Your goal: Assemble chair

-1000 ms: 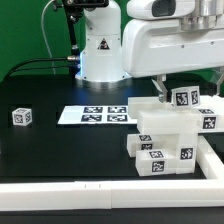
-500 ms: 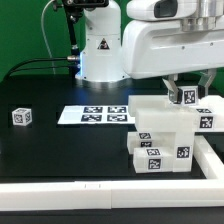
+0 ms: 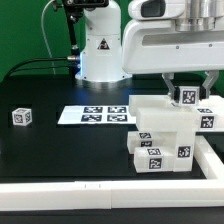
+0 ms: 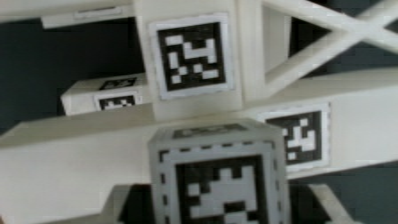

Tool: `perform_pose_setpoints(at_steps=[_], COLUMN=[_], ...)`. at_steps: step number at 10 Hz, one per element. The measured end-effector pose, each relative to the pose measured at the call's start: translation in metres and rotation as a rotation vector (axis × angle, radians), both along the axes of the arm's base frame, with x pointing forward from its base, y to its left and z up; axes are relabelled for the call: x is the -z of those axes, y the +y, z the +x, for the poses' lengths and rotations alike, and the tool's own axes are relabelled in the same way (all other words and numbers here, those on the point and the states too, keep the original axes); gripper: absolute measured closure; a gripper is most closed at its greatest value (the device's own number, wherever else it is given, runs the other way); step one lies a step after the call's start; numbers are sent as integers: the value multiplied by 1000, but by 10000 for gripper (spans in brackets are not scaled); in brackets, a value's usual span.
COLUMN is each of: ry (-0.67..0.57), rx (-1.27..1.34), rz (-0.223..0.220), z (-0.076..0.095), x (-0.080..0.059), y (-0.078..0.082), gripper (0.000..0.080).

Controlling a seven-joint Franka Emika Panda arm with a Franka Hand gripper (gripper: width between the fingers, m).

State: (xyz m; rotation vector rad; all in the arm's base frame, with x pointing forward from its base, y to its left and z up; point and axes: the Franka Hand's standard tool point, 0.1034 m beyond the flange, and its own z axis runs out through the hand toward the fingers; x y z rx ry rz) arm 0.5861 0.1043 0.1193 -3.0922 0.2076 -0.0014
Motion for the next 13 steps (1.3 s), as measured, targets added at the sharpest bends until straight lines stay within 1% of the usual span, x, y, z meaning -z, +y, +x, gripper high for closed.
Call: perform_pose_setpoints(at_steps=[1, 5, 6, 7, 8, 9, 10, 11, 12, 13], ry=[8, 25, 33, 32, 32, 32, 31, 29, 13, 0], rx=[114, 599, 682, 679, 678, 669, 627, 544, 394, 240], rz=[13, 97, 98, 97, 97, 96, 95, 93, 92, 91], z=[1, 4, 4, 4, 4, 4, 4, 6, 7, 7], x=[0, 1, 1, 1, 1, 2, 1, -2, -4, -4], y=[-3, -8, -7, -7, -7, -7, -6, -5, -5, -2], gripper=[515, 515, 515, 514, 446, 446, 248, 248, 171, 153])
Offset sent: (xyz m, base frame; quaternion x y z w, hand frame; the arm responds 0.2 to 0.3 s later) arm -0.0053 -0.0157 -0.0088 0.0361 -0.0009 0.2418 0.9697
